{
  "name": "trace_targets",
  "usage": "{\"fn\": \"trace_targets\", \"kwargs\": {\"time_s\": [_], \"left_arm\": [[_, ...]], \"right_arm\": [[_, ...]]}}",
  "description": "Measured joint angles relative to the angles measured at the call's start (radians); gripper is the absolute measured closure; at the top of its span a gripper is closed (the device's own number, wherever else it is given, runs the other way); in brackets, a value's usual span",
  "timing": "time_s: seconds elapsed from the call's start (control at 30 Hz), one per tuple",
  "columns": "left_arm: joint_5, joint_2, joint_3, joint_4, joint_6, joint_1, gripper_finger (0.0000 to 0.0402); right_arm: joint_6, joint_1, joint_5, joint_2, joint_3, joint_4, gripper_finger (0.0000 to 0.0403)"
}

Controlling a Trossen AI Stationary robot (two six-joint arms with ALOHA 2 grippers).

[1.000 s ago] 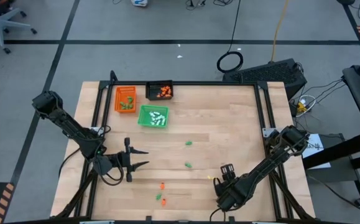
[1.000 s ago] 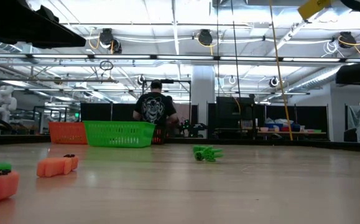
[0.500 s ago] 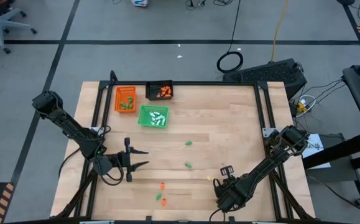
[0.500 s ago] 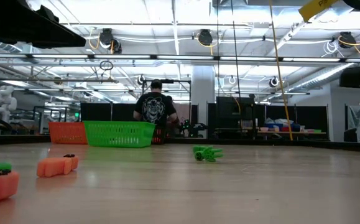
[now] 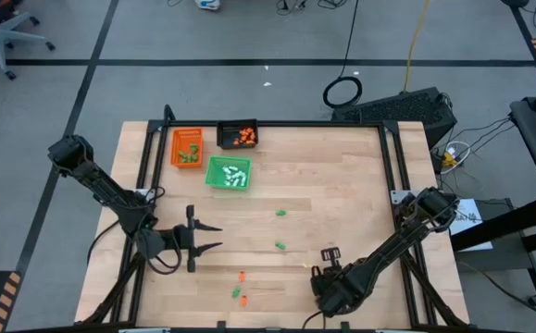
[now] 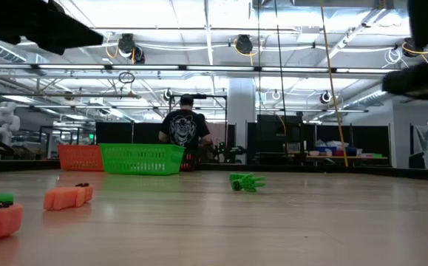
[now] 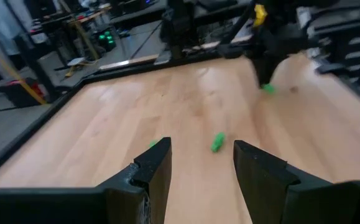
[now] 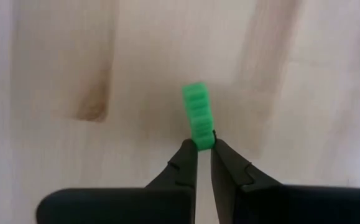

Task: Sort Halloween decoration
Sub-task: Put the green skeleton toy into the orange bin

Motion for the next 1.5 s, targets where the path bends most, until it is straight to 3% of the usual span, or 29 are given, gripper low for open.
{"fn": "trace_targets", "kwargs": {"time_s": [0.17,0.3,0.47,0.63,0.77,0.9,1.17,1.3,1.5], "left_arm": [[0.042,0.000,0.000,0.054,0.001,0.000,0.0230],[0.046,0.000,0.000,0.060,0.001,0.000,0.0230],[0.047,0.017,0.000,0.068,-0.064,0.006,0.0230],[0.047,0.112,0.000,0.156,-0.088,0.006,0.0230],[0.047,0.234,0.001,0.353,0.013,0.006,0.0230],[0.041,0.323,0.001,0.466,0.061,0.006,0.0230],[-0.025,0.347,0.001,0.447,0.029,0.006,0.0230],[-0.025,0.347,0.001,0.435,0.006,0.006,0.0230],[-0.023,0.347,0.001,0.373,-0.050,0.004,0.0230]], "right_arm": [[0.019,-0.007,0.079,-0.001,0.036,0.009,0.0395],[0.018,-0.029,0.106,-0.001,0.043,0.064,0.0395],[0.006,-0.065,0.215,-0.002,0.043,0.180,0.0396],[-0.054,-0.116,0.343,-0.002,0.043,0.377,0.0400],[-0.130,-0.152,0.419,-0.003,0.043,0.569,0.0402],[-0.159,-0.181,0.431,-0.003,0.043,0.625,0.0403],[-0.104,-0.270,0.437,0.038,0.043,0.658,0.0389],[-0.087,-0.319,0.341,0.098,0.043,0.721,0.0359],[-0.043,-0.329,0.308,0.153,0.043,0.744,0.0292]]}}
